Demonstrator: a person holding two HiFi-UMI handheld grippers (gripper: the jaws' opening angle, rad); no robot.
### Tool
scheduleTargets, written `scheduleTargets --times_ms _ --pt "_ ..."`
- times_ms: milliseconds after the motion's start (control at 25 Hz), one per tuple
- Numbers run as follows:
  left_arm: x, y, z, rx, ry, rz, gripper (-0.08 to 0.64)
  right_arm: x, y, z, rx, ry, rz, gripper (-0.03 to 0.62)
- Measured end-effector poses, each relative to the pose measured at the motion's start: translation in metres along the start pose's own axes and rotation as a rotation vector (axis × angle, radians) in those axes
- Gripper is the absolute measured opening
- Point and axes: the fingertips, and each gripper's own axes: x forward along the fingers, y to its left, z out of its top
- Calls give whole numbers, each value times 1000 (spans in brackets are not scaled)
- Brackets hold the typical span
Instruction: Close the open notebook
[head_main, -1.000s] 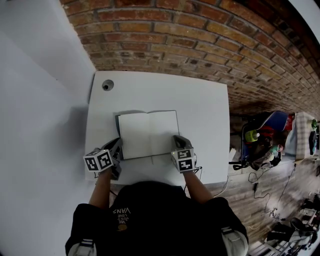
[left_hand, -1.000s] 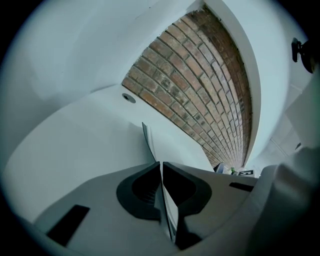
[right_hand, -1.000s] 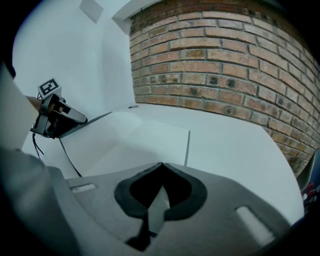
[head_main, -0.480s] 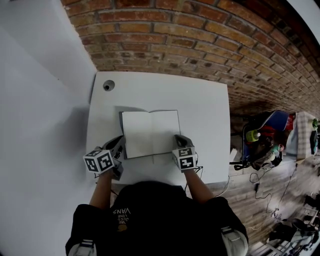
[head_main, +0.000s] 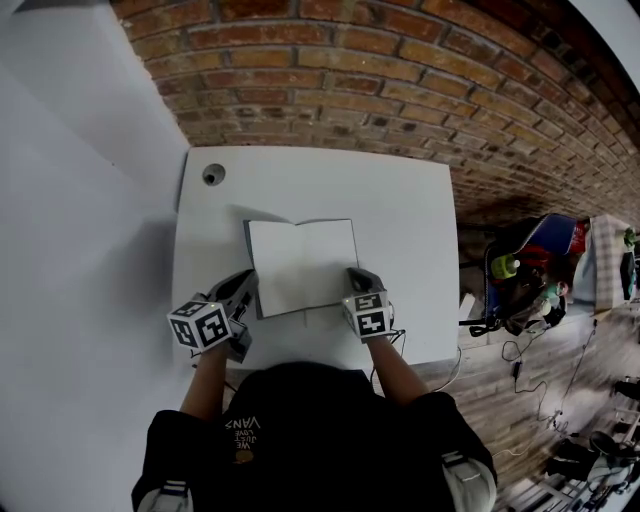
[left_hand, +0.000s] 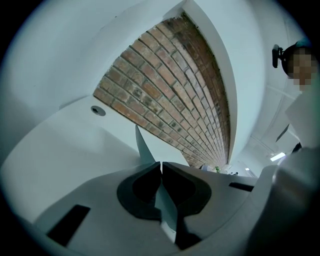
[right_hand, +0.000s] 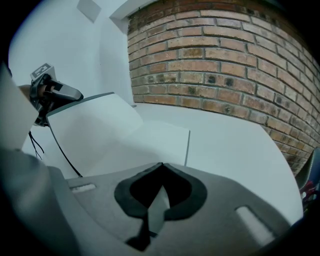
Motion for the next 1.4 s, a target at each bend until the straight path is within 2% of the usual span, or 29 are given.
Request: scheduleTargets --times_ms 840,1160,1400 --pt "19 -41 7 93 23 -96 23 -1 -3 0 31 -7 8 -2" --pt "25 -51 7 118 29 -109 23 -2 -4 0 42 -14 8 -2" --pt "31 -59 6 126 35 -129 23 -9 2 10 68 -52 34 -2"
